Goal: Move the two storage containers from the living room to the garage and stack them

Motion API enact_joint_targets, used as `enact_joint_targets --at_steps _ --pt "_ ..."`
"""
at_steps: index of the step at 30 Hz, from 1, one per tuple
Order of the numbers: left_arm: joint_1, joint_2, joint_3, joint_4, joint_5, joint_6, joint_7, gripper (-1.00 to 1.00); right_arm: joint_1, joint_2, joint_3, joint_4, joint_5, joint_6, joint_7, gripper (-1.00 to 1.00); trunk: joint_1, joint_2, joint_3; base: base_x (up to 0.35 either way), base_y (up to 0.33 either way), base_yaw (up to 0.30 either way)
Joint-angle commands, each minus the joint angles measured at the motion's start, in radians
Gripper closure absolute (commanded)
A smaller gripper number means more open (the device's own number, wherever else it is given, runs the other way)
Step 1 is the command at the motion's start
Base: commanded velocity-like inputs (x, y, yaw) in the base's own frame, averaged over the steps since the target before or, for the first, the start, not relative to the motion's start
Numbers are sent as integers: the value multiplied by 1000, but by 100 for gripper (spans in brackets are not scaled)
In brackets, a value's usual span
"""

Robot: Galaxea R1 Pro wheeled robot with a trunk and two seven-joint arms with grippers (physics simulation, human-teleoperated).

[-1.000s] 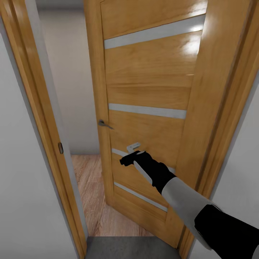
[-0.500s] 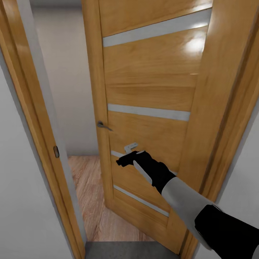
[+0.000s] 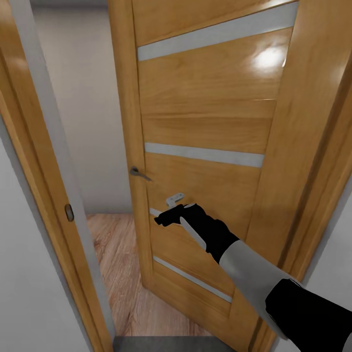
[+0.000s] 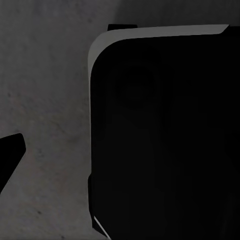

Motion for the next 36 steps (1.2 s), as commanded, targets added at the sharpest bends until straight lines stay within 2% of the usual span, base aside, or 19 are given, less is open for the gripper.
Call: enact_joint_targets --at_steps 1,21,25,26,28,29,32,36 --pt "0 0 1 -1 1 -2 1 -100 -1 0 1 -1 4 5 3 -100 0 0 -1 122 -59 0" --pt "0 0 0 -1 1 -2 2 -100 -1 0 8 -2 4 11 -2 -100 0 0 -1 40 -23 0" --pt "0 0 0 -1 1 -2 2 -100 -1 0 12 -24 4 34 -22 -100 0 0 -1 0 0 0" --pt "0 0 0 -1 1 -2 2 -100 -1 0 13 -37 5 48 -50 -100 0 0 -1 0 0 0" --pt "0 0 0 -1 1 -2 2 -100 -1 0 14 -80 4 79 -181 -100 0 0 -1 0 0 0" --pt "0 0 0 -1 1 -2 2 -100 -1 0 15 -89 4 85 -213 -100 0 0 -1 0 0 0" --pt "0 0 0 -1 1 -2 2 -100 -1 0 17 -148 4 136 -378 -100 0 0 -1 0 0 0" --pt "0 0 0 -1 1 -2 2 -100 -1 0 21 -176 5 162 -456 -100 0 0 -1 0 0 0"
